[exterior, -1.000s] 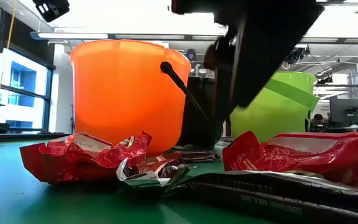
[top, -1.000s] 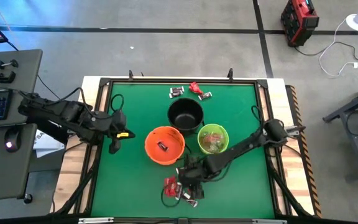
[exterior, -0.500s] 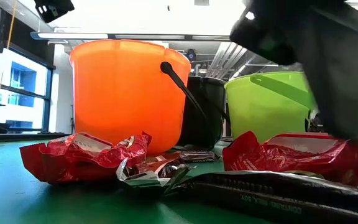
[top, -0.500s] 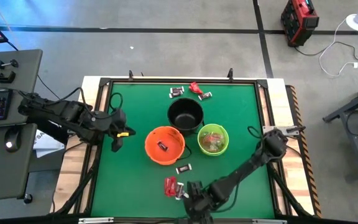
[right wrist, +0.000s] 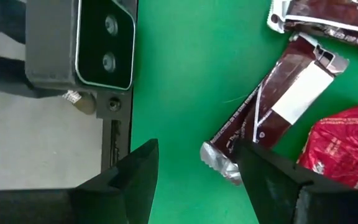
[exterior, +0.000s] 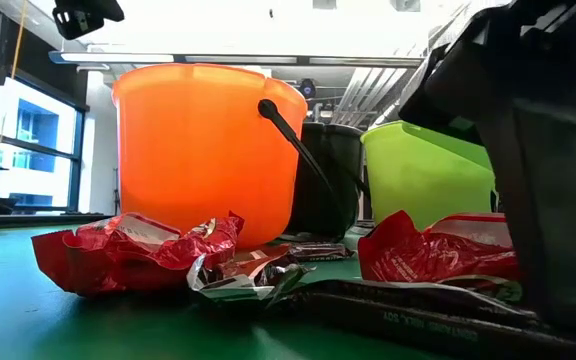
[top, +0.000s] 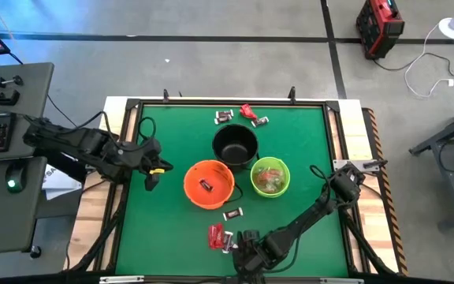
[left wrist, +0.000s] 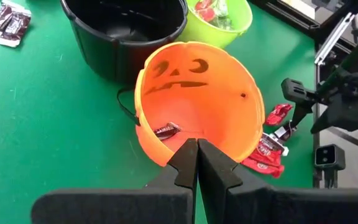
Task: Sort candy by brand, put in halloween buckets
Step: Put the brown chocolate bar into orange bucket
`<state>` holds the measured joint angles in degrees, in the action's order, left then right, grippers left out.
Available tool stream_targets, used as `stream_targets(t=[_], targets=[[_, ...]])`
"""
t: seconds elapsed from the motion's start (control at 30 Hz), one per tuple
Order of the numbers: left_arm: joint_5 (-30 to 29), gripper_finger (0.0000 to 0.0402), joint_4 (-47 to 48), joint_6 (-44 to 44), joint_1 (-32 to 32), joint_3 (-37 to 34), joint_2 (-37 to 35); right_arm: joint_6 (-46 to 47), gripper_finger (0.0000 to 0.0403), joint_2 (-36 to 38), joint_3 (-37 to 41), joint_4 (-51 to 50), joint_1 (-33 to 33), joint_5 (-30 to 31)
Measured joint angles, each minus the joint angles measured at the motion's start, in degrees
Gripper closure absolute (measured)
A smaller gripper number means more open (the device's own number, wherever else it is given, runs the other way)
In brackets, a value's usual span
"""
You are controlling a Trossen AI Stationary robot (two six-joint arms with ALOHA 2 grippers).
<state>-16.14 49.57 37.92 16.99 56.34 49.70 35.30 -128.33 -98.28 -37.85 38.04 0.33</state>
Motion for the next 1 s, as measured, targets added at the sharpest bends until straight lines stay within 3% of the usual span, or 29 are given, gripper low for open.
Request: stream_targets(t=[0.4,0.63,1.0], targets=[[0.0,0.0401,-0.1,0.0,0.0,0.0,3.6,2.4,0.0192,1.3,-2.1,-3.1,0.3,0.1],[0.1,0.0401,-0.1,0.0,0.0,0.0,5.5,7.6,0.0192,1.0,-2.1,-8.4,0.1,8.6],[0.5,0.0401,-0.1,1.0,0.0,0.0,5.8,3.4,0.0192,0.6,-2.1,-4.6,0.3,8.6]])
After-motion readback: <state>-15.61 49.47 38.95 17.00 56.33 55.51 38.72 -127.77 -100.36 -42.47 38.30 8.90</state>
